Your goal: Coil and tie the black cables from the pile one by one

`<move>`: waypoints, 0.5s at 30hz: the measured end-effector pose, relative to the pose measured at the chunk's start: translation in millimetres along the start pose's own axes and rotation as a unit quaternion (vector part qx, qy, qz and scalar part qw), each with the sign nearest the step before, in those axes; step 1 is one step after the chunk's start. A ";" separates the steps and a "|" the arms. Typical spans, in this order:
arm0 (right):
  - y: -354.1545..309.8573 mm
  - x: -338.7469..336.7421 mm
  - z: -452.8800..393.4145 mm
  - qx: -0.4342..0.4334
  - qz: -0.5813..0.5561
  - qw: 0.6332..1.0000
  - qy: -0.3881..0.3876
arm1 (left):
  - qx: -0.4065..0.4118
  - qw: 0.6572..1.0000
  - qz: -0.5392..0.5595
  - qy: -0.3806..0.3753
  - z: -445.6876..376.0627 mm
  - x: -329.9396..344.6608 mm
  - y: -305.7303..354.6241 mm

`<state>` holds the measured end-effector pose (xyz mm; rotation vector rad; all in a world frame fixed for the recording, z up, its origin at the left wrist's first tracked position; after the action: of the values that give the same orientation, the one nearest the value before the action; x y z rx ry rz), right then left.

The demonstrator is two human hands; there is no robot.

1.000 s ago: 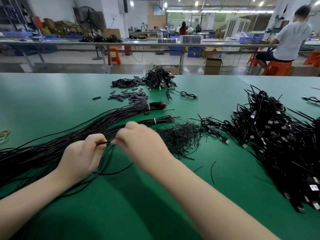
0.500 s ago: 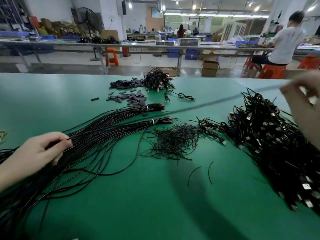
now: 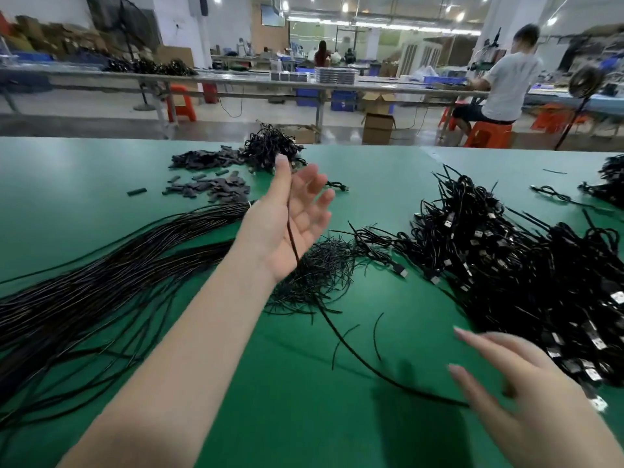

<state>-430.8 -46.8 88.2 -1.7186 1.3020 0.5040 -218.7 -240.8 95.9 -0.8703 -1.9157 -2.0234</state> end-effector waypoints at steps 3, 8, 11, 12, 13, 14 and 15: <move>-53.6 44.6 -30.9 0.022 -0.207 0.976 -0.067 | -0.010 0.999 -0.032 -0.016 5.4 14.6 -23.9; -106.6 129.7 -73.2 0.051 -0.320 0.919 -0.226 | 0.008 0.996 -0.087 -0.006 1.5 5.9 -26.4; -102.6 133.1 -87.2 0.066 -0.416 0.891 -0.171 | 0.001 0.990 -0.132 -0.046 -3.0 -3.0 -19.4; -99.1 134.4 -89.2 0.071 -0.448 0.875 -0.168 | -0.014 0.986 -0.151 -0.069 -2.8 -3.6 -20.5; -97.7 137.7 -88.9 0.076 -0.471 0.860 -0.182 | -0.028 0.982 -0.161 -0.089 -2.6 -3.7 -21.9; -96.8 144.3 -86.9 0.079 -0.491 0.842 -0.209 | -0.039 0.980 -0.163 -0.103 -2.4 -3.4 -23.4; -98.4 149.2 -83.5 0.079 -0.505 0.825 -0.243 | -0.049 0.979 -0.162 -0.111 -1.9 -2.3 -25.3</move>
<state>-302.4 -193.7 59.1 -1.7085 -0.0215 0.1570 -231.0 -240.0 73.6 -0.8906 -2.2179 -2.3065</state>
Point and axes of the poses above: each hand's wrist, its own z-axis away from the middle knuckle, its own x-axis out of the palm, y = z × x, the point moved 9 cm from there along -z, towards the middle knuckle, and after that the axes turned 1 degree about y, right-handed, at the moved point
